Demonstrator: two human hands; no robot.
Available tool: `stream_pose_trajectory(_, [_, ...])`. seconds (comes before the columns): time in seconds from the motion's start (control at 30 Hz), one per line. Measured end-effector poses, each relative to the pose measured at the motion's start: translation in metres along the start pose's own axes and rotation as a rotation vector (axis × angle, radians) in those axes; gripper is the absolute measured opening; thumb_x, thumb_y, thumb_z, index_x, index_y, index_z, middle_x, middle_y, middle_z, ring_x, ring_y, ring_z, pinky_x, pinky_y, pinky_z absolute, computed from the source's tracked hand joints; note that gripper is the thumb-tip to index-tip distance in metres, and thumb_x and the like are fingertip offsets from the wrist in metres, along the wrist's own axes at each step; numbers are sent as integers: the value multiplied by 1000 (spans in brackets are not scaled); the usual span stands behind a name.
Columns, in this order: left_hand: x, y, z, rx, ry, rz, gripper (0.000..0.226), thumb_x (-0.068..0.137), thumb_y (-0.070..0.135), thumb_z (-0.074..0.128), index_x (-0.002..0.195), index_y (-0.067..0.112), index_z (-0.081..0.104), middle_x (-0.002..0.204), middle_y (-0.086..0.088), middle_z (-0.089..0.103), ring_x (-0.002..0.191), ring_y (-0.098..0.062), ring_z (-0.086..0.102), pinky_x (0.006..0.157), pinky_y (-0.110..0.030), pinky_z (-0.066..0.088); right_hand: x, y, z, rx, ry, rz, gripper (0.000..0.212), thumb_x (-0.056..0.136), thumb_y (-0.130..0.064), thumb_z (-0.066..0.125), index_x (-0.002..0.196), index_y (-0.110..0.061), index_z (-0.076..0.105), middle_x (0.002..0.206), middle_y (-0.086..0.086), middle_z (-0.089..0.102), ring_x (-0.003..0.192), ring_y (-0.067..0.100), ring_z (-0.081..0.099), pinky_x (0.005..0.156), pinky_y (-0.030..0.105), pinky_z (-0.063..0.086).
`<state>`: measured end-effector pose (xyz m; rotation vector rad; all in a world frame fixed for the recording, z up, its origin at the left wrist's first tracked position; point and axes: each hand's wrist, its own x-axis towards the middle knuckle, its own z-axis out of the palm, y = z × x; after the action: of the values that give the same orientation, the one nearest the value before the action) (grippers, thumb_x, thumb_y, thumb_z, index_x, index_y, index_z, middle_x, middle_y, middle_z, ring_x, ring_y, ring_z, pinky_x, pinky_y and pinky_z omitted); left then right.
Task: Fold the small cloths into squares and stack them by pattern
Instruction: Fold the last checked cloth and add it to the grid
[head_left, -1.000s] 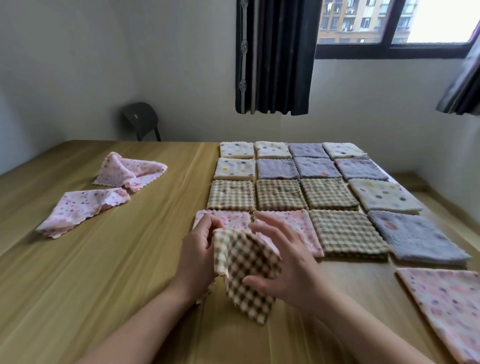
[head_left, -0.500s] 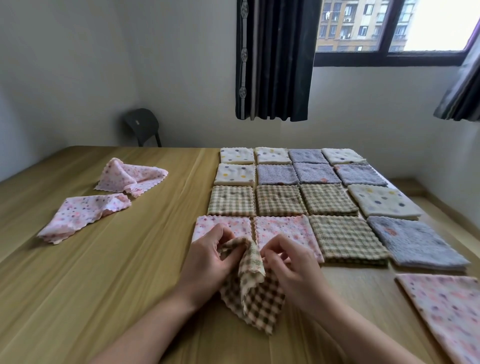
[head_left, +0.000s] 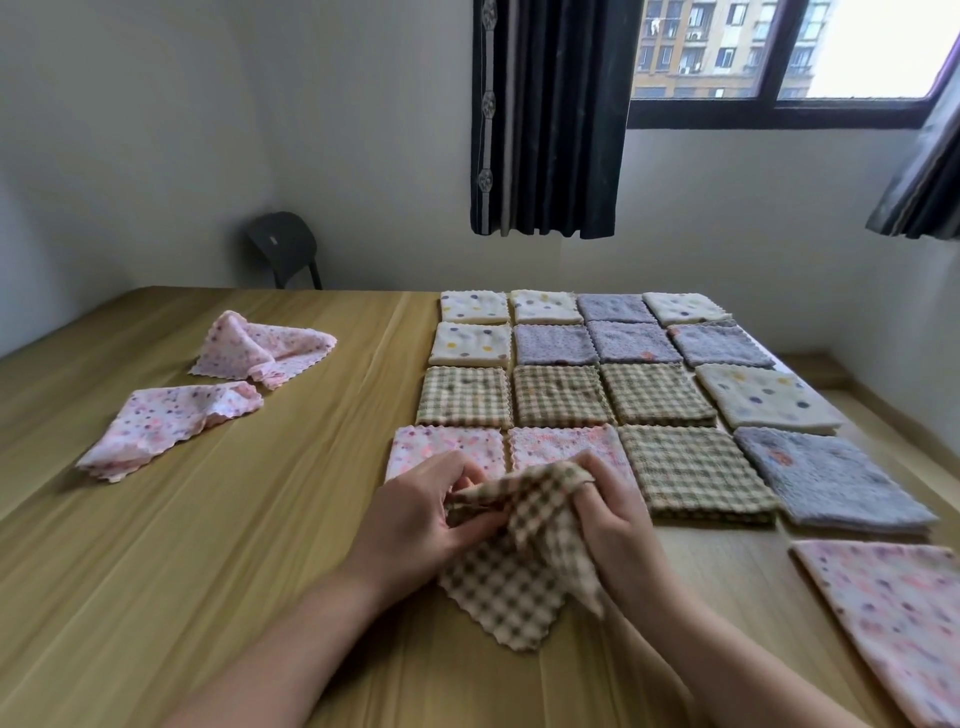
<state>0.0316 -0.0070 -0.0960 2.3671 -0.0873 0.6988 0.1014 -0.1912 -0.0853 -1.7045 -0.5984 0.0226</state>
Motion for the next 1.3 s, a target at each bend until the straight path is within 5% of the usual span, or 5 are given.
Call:
stream_pose_trajectory(0.4, [0, -7, -14, -271, 66, -167, 11, 90, 21, 54, 98, 28, 56, 81, 17, 65, 72, -1, 61, 67, -15, 45, 8, -13, -19, 696, 88, 674, 39, 93, -30, 49, 110, 2, 62, 98, 20, 69, 88, 33, 68, 69, 35, 55])
stream_pose_trajectory(0.73, [-12, 6, -43, -659, -131, -385, 25, 86, 45, 54, 83, 21, 52, 68, -12, 48, 62, -26, 41, 59, -40, 34, -20, -19, -48, 369, -91, 464, 24, 99, -15, 48, 83, -11, 66, 72, 5, 70, 58, 9, 65, 50, 18, 49])
stream_pose_trajectory(0.9, [4, 18, -47, -136, -261, -442, 20, 99, 27, 51, 83, 14, 52, 72, 1, 56, 65, -15, 48, 65, -32, 38, -49, -22, -70, 33, -242, 629, 20, 94, -17, 56, 88, -8, 72, 80, 4, 75, 66, 12, 68, 58, 17, 47])
stream_pose_trajectory(1.03, [-10, 37, -24, 468, 57, -175, 15, 88, 27, 65, 91, 18, 53, 87, 4, 58, 74, -19, 56, 58, -30, 38, -62, -10, -79, -404, -196, 495, 18, 91, -20, 59, 74, -13, 62, 68, 1, 62, 61, 13, 52, 61, 28, 37])
stream_pose_trajectory(1.3, [-78, 72, -12, 382, 61, 296, 16, 84, 24, 64, 77, 20, 50, 63, 11, 46, 54, -4, 40, 51, -17, 32, -96, -7, -92, -865, -30, -243, 24, 85, -19, 67, 106, -24, 57, 97, -14, 51, 78, 6, 53, 67, 27, 47])
